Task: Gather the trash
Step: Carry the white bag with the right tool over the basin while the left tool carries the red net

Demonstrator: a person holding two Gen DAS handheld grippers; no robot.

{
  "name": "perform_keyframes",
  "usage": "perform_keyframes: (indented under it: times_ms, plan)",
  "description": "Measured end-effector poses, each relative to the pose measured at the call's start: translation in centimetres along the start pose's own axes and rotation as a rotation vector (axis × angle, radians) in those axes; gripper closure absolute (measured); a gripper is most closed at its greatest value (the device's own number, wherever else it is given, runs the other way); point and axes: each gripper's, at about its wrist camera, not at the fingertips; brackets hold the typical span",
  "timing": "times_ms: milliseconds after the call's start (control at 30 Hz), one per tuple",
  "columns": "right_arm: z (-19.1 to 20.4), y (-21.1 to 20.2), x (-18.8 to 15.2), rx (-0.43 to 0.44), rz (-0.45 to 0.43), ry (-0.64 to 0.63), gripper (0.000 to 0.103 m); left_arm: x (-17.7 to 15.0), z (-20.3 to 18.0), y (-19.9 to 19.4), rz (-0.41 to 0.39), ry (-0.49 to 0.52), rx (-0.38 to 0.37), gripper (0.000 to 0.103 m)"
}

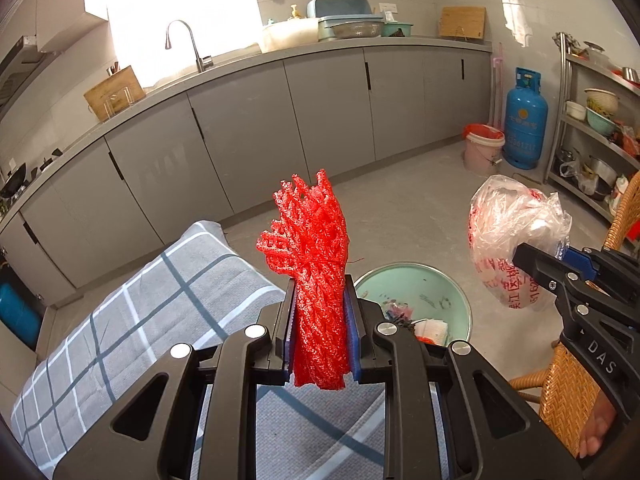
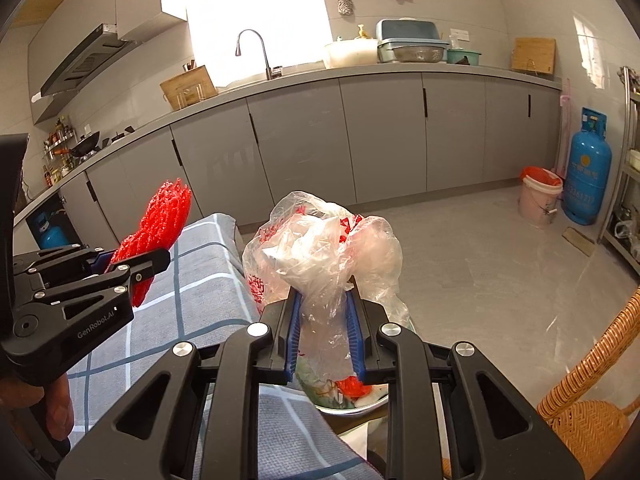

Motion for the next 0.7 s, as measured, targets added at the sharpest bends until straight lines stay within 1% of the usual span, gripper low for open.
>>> perform_keyframes:
  times_ms: [167,500,700]
  plan:
    - [-1.1,0.6,0.1,-0.020,-0.002,0.010,0.081,0.3,-0.4,0.9,-0.003,-0.002,-0.009,0.082]
    - [-2.7,3.3,0.3,-0.039,0.021,0.032,0.080,0.5,-1.5,3.7,0.022,-0.004,-0.043,0.081]
    - [-3.1,4.7,0.6,-0.050,0.028,0.028,0.079,0.0,-1.9,5.6,0.054,-0.006,-0.055,0.081]
Point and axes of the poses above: each gripper's, at about its wrist camera, not at the fingertips, and y roughly the way its jaws point, z to its left, x to its top, and after that the axes turned 11 degrees about -z, right-handed
